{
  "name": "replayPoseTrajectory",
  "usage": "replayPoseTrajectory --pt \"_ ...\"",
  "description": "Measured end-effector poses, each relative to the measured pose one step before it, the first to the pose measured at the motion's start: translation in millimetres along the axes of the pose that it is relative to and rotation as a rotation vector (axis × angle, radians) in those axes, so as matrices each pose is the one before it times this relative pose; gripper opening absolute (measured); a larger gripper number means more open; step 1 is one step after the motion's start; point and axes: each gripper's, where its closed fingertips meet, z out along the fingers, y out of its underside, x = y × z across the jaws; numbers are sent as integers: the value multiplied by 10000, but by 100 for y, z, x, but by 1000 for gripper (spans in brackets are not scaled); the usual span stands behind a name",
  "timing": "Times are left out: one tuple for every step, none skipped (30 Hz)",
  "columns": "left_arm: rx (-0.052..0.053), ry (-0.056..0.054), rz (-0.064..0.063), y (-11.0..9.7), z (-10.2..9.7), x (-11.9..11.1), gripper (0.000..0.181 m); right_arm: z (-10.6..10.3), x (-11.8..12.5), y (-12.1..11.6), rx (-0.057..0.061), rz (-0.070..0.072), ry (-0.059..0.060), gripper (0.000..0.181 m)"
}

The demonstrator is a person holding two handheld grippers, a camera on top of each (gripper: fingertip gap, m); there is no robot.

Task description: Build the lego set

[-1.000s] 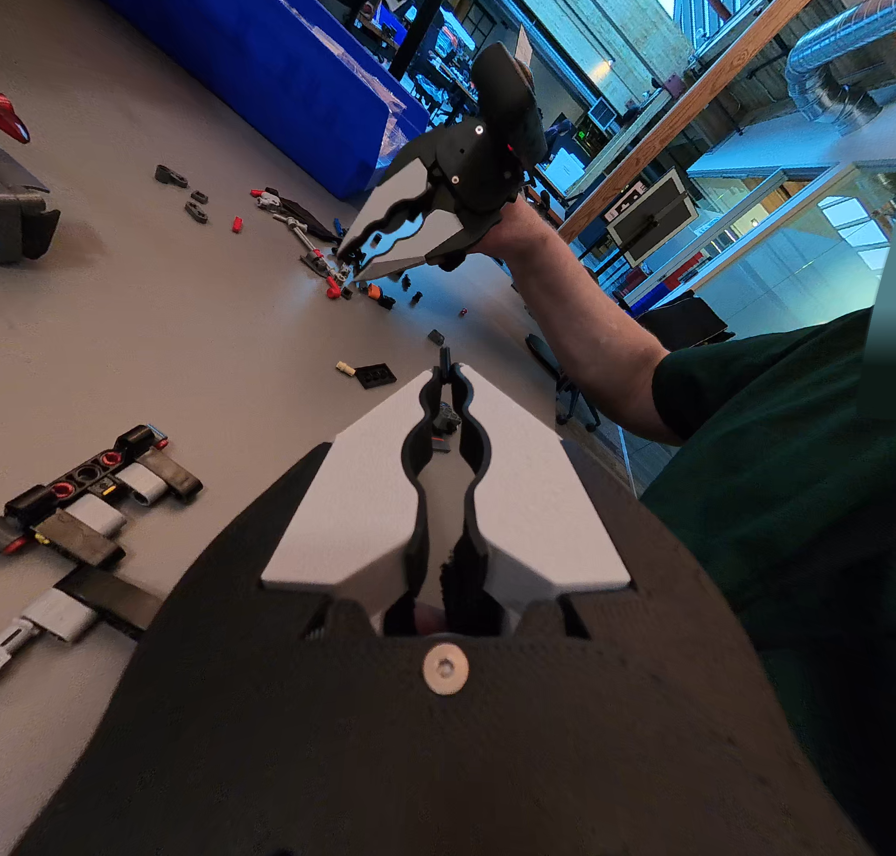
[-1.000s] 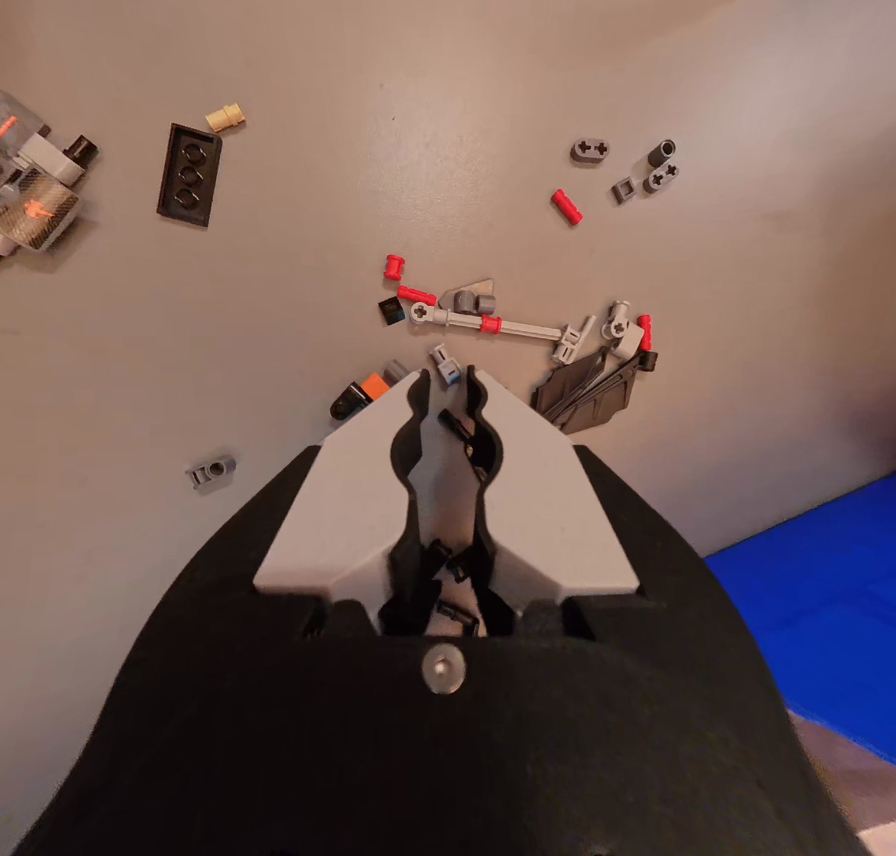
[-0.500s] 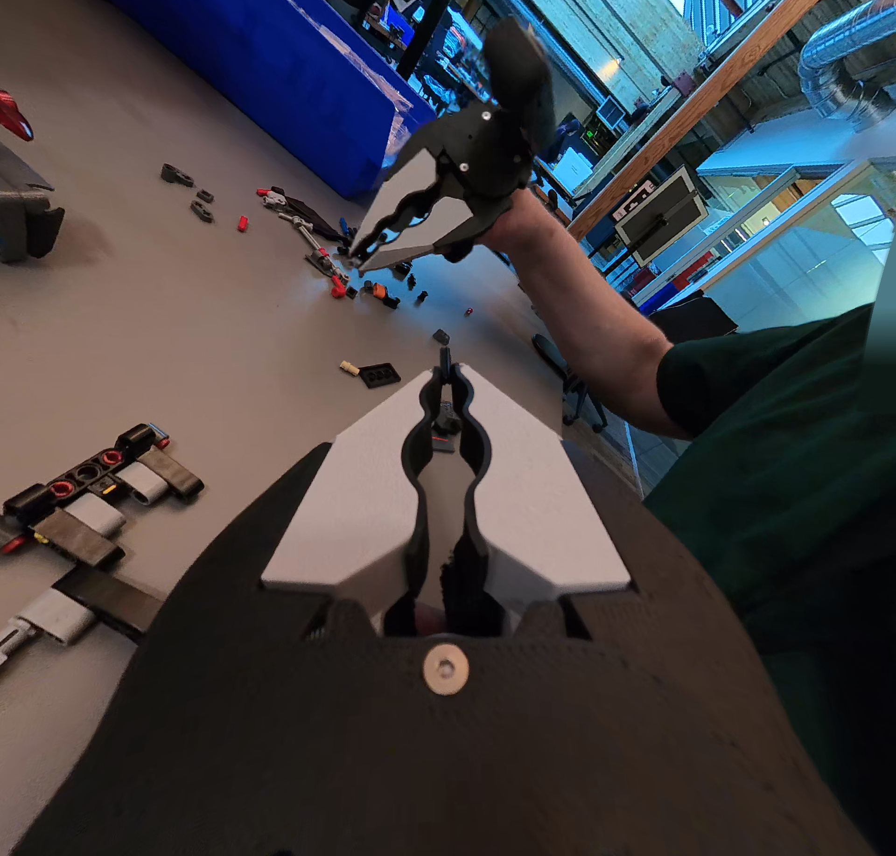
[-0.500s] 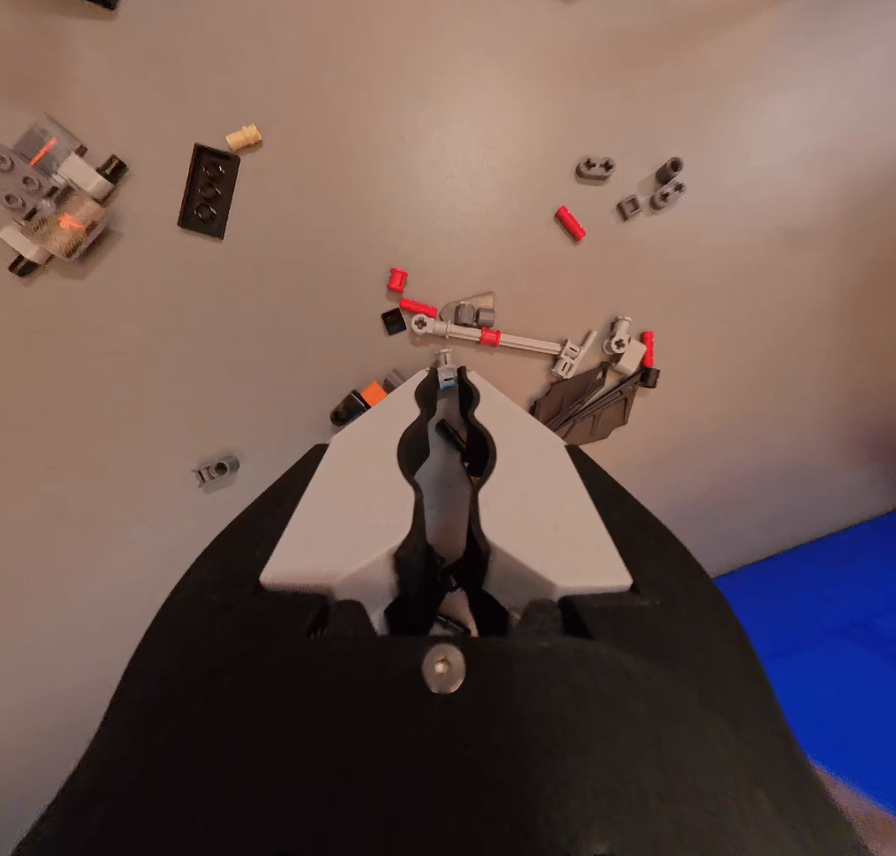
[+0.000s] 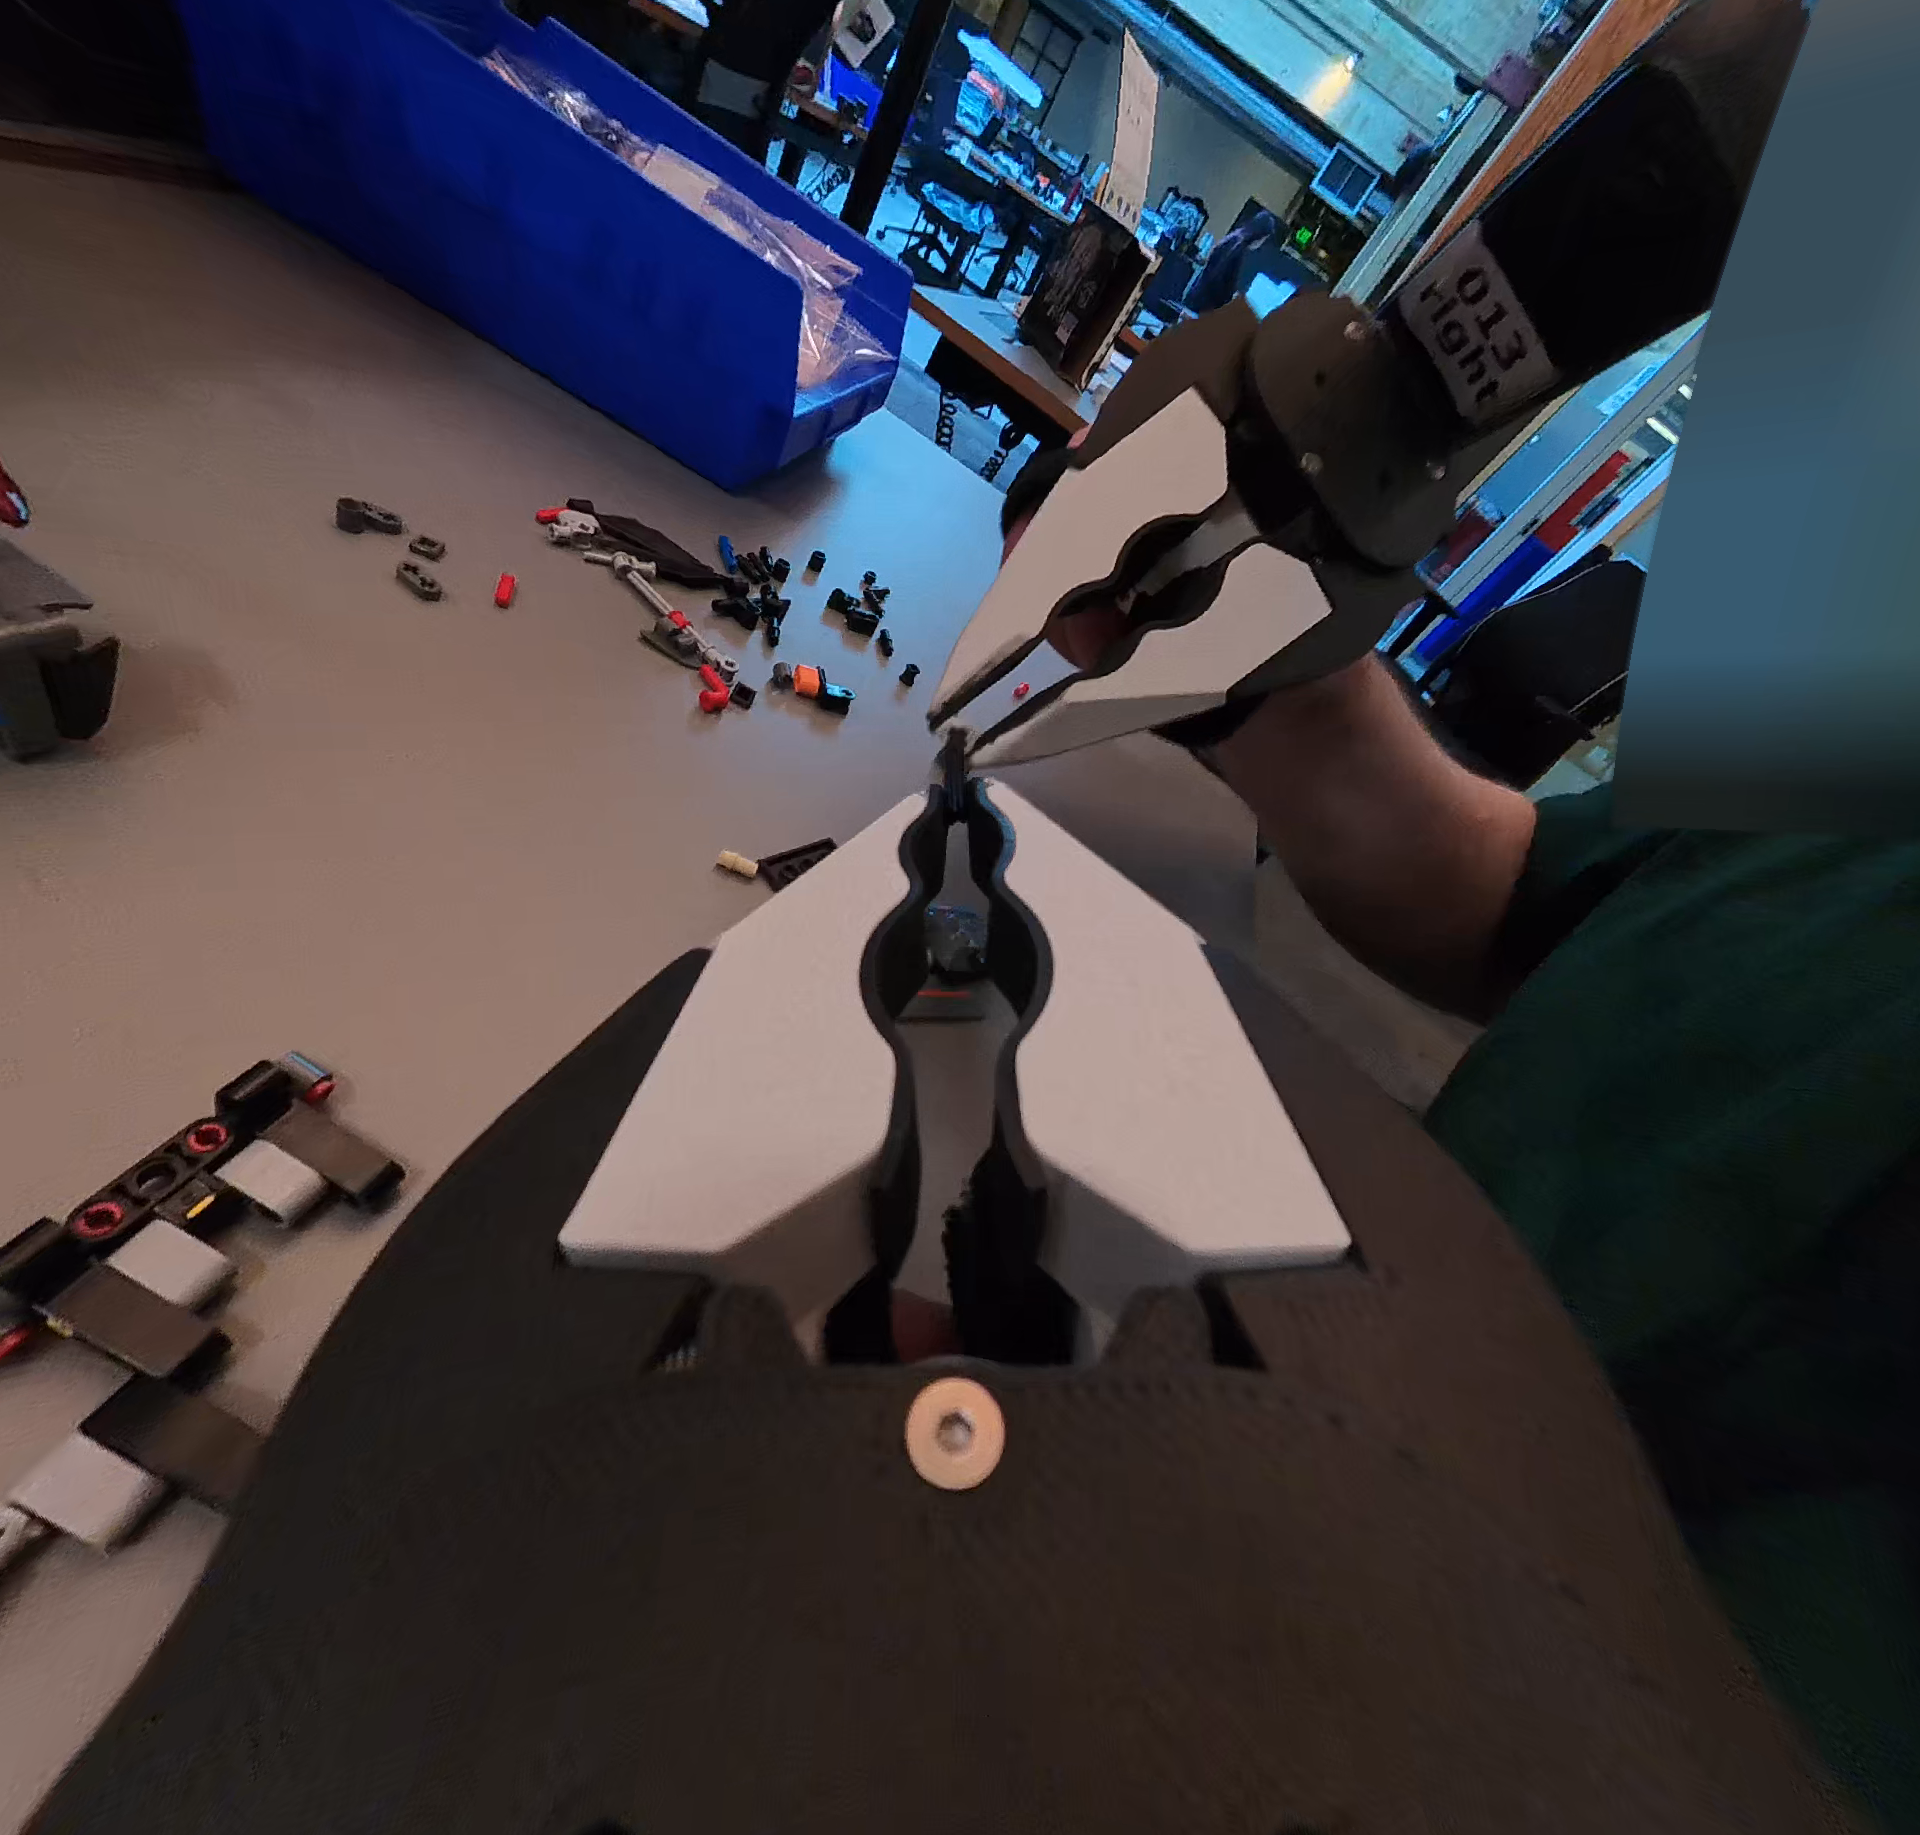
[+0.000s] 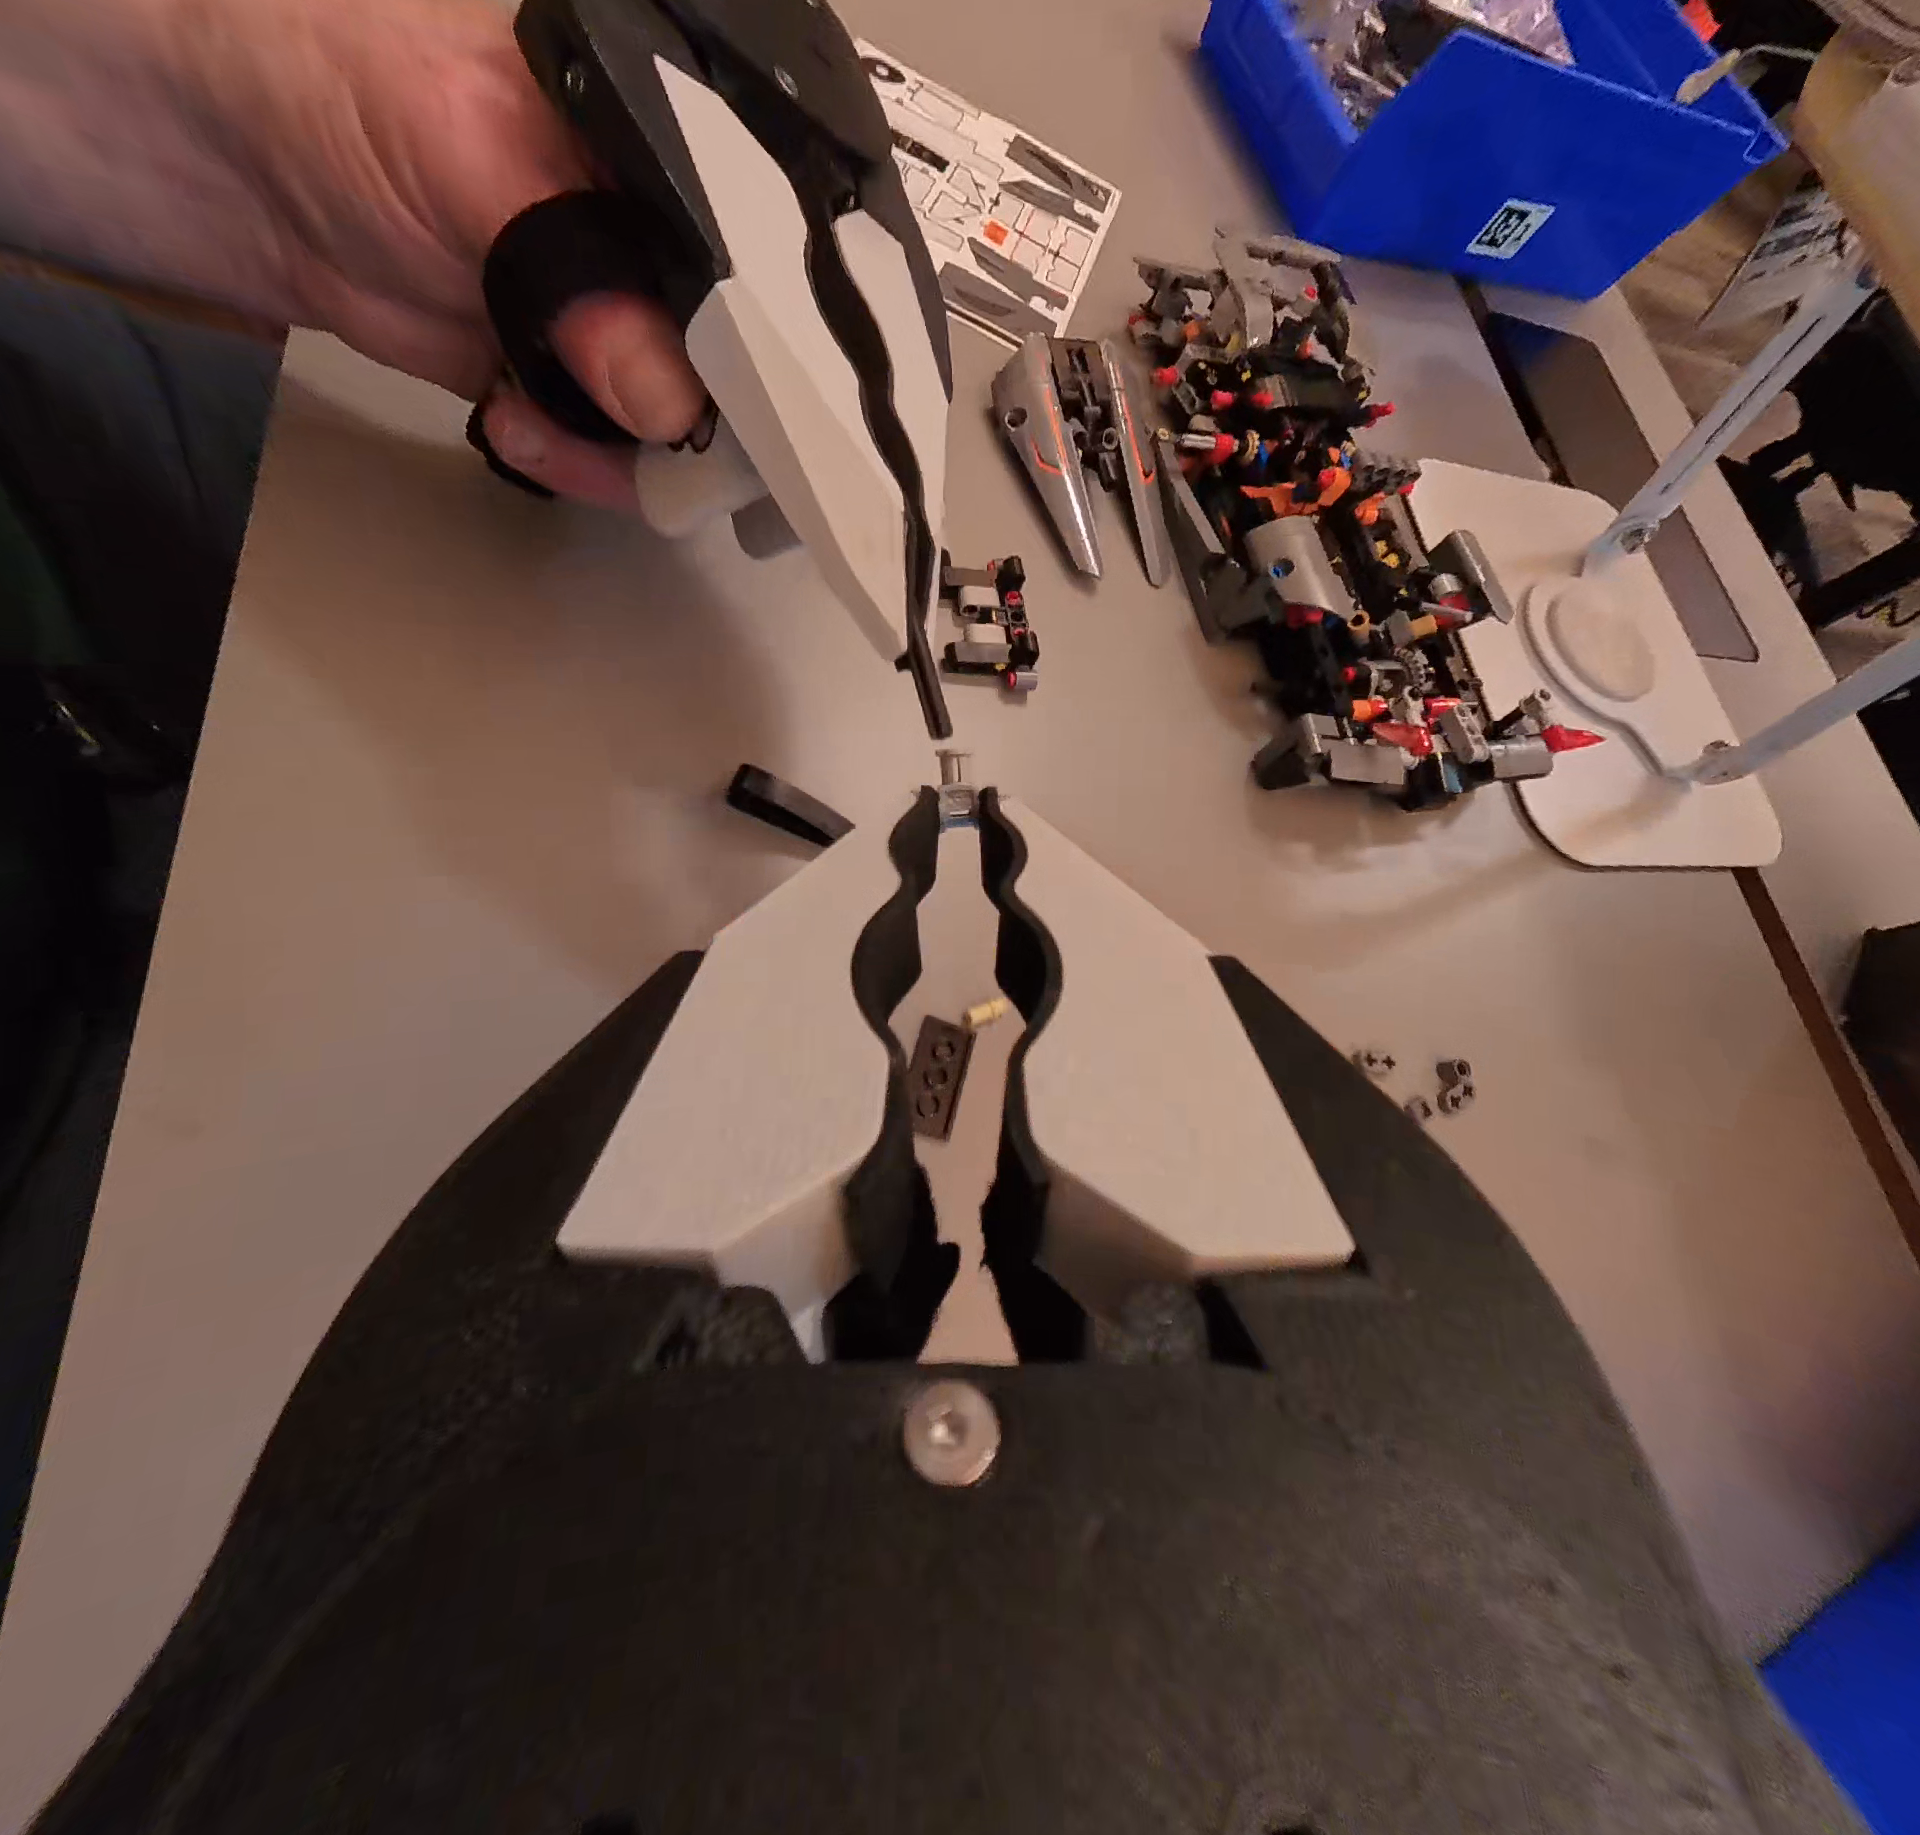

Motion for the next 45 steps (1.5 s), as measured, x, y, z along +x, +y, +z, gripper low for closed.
replayPoseTrajectory --pt "135 67 -83 -191 -21 113 1 96 -60 -17 19 -2 1 6" --pt "34 102 -131 -54 10 79 1 43 30 -30 34 -40 62 6" --pt "-26 85 -65 49 27 58 1 -24 8 -126 93 17 23 6" --pt "-4 -55 19 4 -27 -119 1 8 -10 -36 33 64 -24 6" --pt "-98 -60 4 132 28 -110 1 15 67 49 -6 4 44 6" --pt "-93 -43 14 111 27 -74 1 5 49 83 -27 -31 46 6" --pt "63 -18 19 -126 -37 -9 1 -6 -89 17 13 -45 -40 6" --pt "55 60 -36 -117 -19 85 1 -8 -118 -15 25 -28 -57 6" --pt "-64 46 -26 56 53 55 1 -13 -34 -74 33 -27 11 6" --pt "-13 -1 23 -39 13 12 1 -27 4 -84 20 -24 28 6" --pt "-12 4 8 -37 17 15 1 25 0 53 -64 -57 23 6" --pt "25 81 -53 -85 10 85 1 51 41 60 -74 -112 63 6" --pt "-22 26 -51 -14 4 -16 1 49 20 43 -72 -112 69 6" --pt "-61 -60 69 50 -30 -107 1 58 -47 27 -69 -50 0 6" --pt "-98 -64 146 82 -23 -52 1 36 -76 28 -37 -3 -66 6" --pt "-150 -90 153 142 -5 -30 1 10 -12 6 0 -30 -44 6" --pt "-185 -147 199 177 34 -88 2 18 2 39 -54 -65 -14 6" --pt "-167 -105 175 128 34 -27 1 52 -62 88 -157 -100 -32 6" --pt "-64 -54 111 -32 -38 -3 1 54 -32 40 -141 -108 -14 6" --pt "-51 -19 98 -45 -45 36 1 -6 -3 -50 -26 -25 -40 6" --pt "-91 -28 181 -3 -30 59 1 -31 -43 -84 43 97 -141 6" --pt "-107 -57 266 9 -2 70 1 -32 -62 -85 75 108 -176 5" --pt "-169 -97 309 75 41 24 1 10 -49 -39 35 30 -151 6" --pt "-220 -90 345 143 74 36 1 57 -88 86 -63 -34 -141 6" --pt "-169 -53 327 97 89 76 1 74 -100 71 -79 -48 -135 6" --pt "-157 -17 186 104 31 -9 1 65 -85 36 -52 -69 -102 6" --pt "-58 69 47 -8 -19 14 1 31 -57 35 -14 -61 -84 6" --pt "100 89 -47 -183 -101 -8 1 -45 3 -106 89 28 -53 6" --pt "142 107 -101 -207 -94 49 1 -98 57 -205 161 45 -9 5" --pt "109 88 -102 -103 -35 136 1 -128 1 -188 124 42 -12 5" --pt "60 -67 15 22 13 24 1 -63 -21 -78 27 36 -2 5" --pt "24 -113 55 115 21 -3 1 36 -12 42 -40 -53 71 5" --pt "3 -4 -36 164 14 78 1 78 -94 76 -49 -85 54 5" --pt "135 37 -128 0 -82 47 1 46 -112 -26 24 -29 18 5" --pt "173 48 -146 -58 -100 66 1 -11 -37 -139 108 22 31 5" --pt "72 55 -70 37 -83 133 1 -21 -77 -143 84 7 5 5" --pt "3 -54 73 59 -76 52 2 -2 -101 -94 6 -55 14 5" --pt "-80 -142 178 92 -47 14 1 78 -70 -28 -67 -109 58 5" --pt "-142 -81 120 162 -16 39 1 114 -100 40 -111 -113 42 5" --pt "-29 48 -26 36 -92 73 1 67 -129 -8 -45 -51 -19 5" --pt "96 107 -188 -93 -112 77 2 -11 -80 -149 89 24 -25 4" --pt "38 96 -139 17 -31 105 2 -44 -32 -182 112 34 -11 4" --pt "-73 79 -8 137 20 148 1 6 -171 -160 65 -33 -44 4" --pt "-94 -64 82 155 20 22 2 118 -221 -52 -28 -88 -25 4" --pt "-54 -34 -12 105 -16 -57 2 152 -51 117 -114 -54 64 4"
